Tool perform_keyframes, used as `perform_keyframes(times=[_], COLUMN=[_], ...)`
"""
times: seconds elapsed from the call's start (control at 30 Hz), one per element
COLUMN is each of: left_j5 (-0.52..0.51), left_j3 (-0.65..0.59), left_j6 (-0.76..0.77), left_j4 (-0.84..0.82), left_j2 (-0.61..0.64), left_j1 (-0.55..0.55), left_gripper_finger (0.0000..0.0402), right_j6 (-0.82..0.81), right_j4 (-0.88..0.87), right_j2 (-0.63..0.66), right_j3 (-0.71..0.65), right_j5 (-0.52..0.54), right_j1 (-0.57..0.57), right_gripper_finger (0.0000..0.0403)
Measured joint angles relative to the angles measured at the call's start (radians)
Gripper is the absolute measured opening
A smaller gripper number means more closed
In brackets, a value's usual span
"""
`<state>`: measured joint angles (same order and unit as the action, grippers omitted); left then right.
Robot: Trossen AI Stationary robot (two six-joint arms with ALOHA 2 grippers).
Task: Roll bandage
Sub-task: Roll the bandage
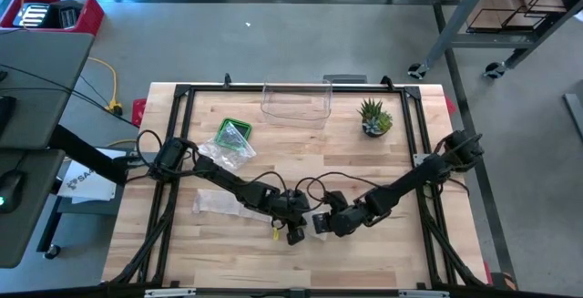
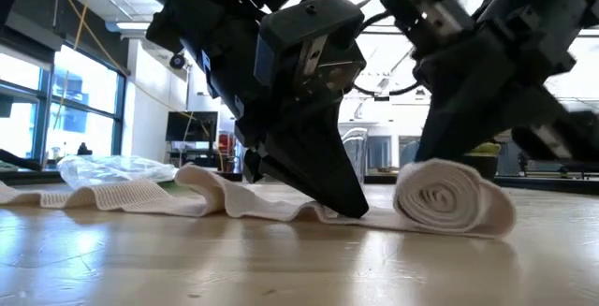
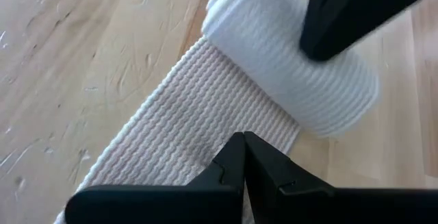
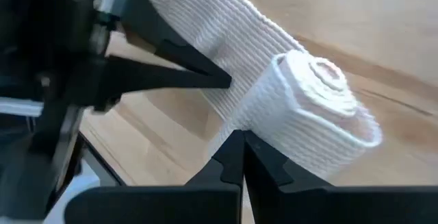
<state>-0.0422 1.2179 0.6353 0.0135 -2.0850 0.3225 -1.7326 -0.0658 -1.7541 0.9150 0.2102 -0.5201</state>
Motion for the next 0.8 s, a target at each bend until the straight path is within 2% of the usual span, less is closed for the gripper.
perform_keyframes(times=[0.1, 0.2, 0.43, 0.6, 0.8], left_j5=[0.001, 0.0, 0.001, 0.003, 0.006], left_j3=[0.0, 0.0, 0.0, 0.0, -0.001], left_j6=[0.0, 0.0, 0.0, 0.0, 0.0], left_j4=[-0.002, -0.002, -0.002, -0.002, -0.003], left_j2=[0.0, 0.0, 0.0, 0.0, 0.0], left_j1=[0.0, 0.0, 0.0, 0.001, 0.001], left_gripper_finger=[0.0, 0.0, 0.0, 0.0, 0.0], right_j6=[0.005, 0.01, 0.009, 0.009, 0.033], right_j4=[-0.078, -0.086, 0.106, 0.107, 0.097], right_j2=[0.053, 0.073, -0.002, -0.032, -0.034], right_j3=[0.0, 0.0, 0.0, -0.001, -0.001], right_j5=[0.015, 0.017, 0.032, 0.065, -0.007], right_j1=[-0.001, 0.0, 0.025, 0.059, 0.06], right_gripper_finger=[0.0, 0.0, 0.0, 0.0, 0.0])
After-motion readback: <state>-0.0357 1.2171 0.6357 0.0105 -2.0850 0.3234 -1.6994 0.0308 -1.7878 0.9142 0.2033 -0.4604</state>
